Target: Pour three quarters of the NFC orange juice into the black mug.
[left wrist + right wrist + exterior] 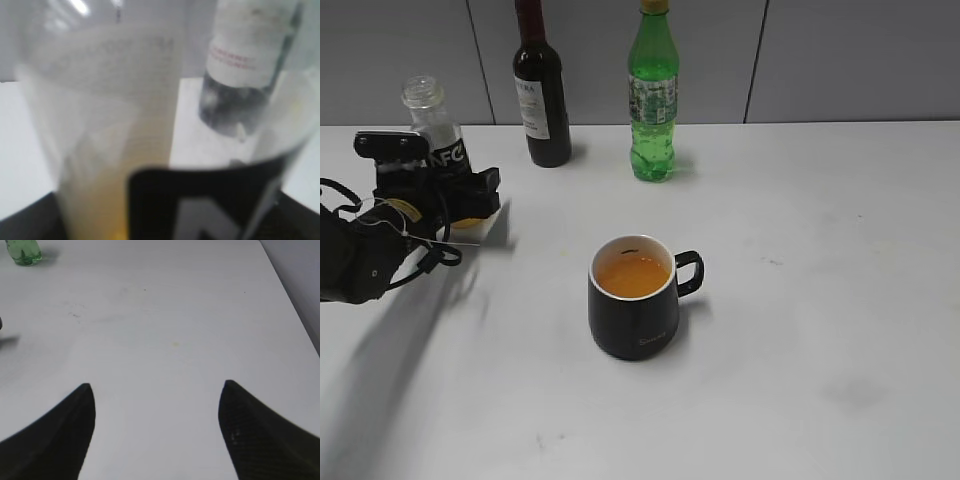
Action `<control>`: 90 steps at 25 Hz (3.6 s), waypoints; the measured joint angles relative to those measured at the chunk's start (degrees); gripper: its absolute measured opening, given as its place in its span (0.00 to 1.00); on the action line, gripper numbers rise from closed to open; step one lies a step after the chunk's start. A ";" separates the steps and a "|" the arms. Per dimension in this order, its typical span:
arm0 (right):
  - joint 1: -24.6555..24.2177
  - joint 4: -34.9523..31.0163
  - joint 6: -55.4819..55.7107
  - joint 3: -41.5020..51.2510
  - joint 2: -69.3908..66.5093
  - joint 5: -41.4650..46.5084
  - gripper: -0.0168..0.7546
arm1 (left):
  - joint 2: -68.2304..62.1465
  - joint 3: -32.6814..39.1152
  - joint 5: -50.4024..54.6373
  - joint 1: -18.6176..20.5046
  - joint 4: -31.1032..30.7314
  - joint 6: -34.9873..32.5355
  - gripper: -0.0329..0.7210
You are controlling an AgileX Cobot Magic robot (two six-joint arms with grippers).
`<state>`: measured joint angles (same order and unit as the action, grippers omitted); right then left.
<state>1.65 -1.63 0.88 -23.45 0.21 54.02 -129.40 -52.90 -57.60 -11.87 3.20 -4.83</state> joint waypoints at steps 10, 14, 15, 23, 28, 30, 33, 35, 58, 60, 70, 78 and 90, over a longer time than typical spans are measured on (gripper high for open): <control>0.00 0.00 0.00 0.00 0.00 0.00 0.78 | 0.00 0.00 0.37 0.00 0.06 0.06 0.93; 0.00 0.00 0.00 0.00 0.00 0.00 0.78 | 0.00 0.08 0.39 0.00 0.30 0.06 0.93; 0.00 0.00 0.00 0.00 0.00 0.00 0.78 | 0.16 0.36 0.39 0.00 0.58 0.06 0.93; 0.00 0.00 0.00 0.00 0.00 0.00 0.78 | 2.39 7.27 -4.32 0.00 2.51 0.06 0.93; 0.00 0.00 0.00 0.00 0.00 0.00 0.78 | 5.79 12.81 -6.21 0.00 2.38 0.06 0.93; 0.00 0.00 0.00 0.00 0.00 0.00 0.78 | 7.58 15.07 -6.33 0.00 2.27 0.06 0.93; 0.00 0.00 0.00 0.00 0.00 0.00 0.78 | 11.96 18.65 -5.42 0.00 2.21 0.06 0.92; 0.00 0.00 0.00 0.00 0.00 0.00 0.78 | 15.59 20.38 -2.17 0.00 2.21 0.06 0.92; 0.00 0.00 0.00 0.00 0.00 0.00 0.78 | 72.62 19.71 92.97 0.00 2.64 0.06 0.88; 0.00 0.00 0.00 0.00 0.00 0.00 0.78 | 78.21 19.71 99.31 0.00 2.47 0.06 0.87; 0.00 0.00 0.00 0.00 0.00 0.00 0.78 | 106.81 19.71 120.49 0.00 -3.20 0.11 0.85; 0.00 -0.05 0.00 0.00 0.00 0.00 0.78 | 118.24 24.79 120.64 0.00 -4.13 0.11 0.84; 0.00 -0.05 0.00 0.00 0.00 0.00 0.78 | 118.62 25.12 119.60 0.00 -4.19 0.11 0.81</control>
<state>1.65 -1.67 0.88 -23.45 0.21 54.02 -10.78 -27.78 62.00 -11.87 -0.99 -4.72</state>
